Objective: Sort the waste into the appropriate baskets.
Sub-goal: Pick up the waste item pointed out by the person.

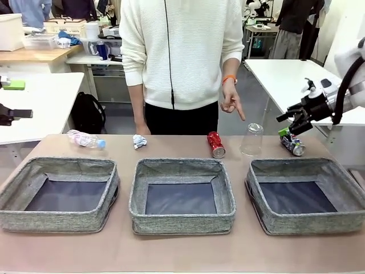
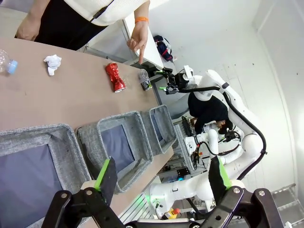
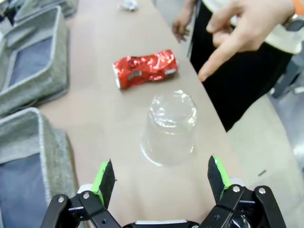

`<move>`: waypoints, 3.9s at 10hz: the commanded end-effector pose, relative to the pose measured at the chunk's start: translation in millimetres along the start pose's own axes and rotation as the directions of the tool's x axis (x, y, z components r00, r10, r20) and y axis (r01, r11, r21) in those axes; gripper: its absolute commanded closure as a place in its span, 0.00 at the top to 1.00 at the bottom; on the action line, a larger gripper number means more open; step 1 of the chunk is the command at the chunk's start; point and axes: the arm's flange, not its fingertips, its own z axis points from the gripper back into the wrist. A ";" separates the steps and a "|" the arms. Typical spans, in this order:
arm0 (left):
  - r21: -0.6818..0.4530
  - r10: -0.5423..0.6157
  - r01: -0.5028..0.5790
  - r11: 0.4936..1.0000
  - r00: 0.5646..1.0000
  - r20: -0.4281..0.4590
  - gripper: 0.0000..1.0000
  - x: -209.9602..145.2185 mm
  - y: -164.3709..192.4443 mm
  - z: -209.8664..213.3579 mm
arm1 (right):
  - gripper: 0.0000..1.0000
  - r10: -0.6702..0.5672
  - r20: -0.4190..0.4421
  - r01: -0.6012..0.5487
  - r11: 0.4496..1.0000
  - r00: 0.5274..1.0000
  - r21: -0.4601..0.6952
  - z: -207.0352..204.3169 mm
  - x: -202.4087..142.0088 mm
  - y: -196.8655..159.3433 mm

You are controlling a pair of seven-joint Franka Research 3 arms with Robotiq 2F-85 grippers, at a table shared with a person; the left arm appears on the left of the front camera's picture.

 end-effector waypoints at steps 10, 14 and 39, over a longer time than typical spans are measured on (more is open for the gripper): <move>-0.020 -0.020 0.021 1.000 1.000 0.012 1.00 0.8 -1.3 -1.1 | 1.00 -0.064 0.060 0.059 0.994 0.996 0.089 -98.0 -17.2 -34.4; -0.020 -0.020 0.021 1.000 1.000 0.012 1.00 0.8 -1.3 -1.1 | 1.00 -0.155 0.237 0.108 0.974 0.959 0.201 -121.6 -26.1 -37.6; -0.020 -0.020 0.021 1.000 1.000 0.012 1.00 0.8 -1.3 -1.1 | 0.03 -0.174 0.266 0.100 0.958 0.948 0.268 -89.1 -16.7 -42.5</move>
